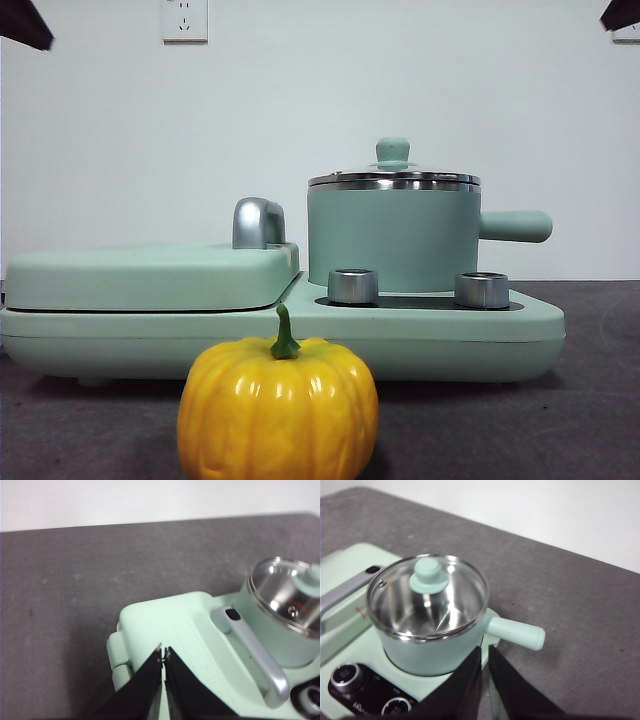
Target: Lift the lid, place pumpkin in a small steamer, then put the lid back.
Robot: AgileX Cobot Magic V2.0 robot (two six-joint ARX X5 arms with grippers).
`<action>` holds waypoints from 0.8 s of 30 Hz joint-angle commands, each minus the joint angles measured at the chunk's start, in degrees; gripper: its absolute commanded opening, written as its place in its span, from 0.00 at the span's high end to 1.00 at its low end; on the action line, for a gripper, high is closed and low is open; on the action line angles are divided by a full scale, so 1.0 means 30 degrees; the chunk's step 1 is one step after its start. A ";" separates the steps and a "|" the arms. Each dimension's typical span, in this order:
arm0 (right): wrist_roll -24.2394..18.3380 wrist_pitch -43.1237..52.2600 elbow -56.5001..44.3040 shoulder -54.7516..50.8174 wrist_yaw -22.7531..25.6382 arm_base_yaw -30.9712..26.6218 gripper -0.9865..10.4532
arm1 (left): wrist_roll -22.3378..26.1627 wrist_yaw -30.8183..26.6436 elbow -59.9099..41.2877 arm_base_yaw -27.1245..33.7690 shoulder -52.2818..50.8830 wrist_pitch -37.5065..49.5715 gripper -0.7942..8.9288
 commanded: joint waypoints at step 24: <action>0.1311 0.0335 0.0335 -0.0138 -0.0721 0.0459 0.71 | 0.2310 0.0109 0.0889 -0.1683 0.1020 0.1180 0.65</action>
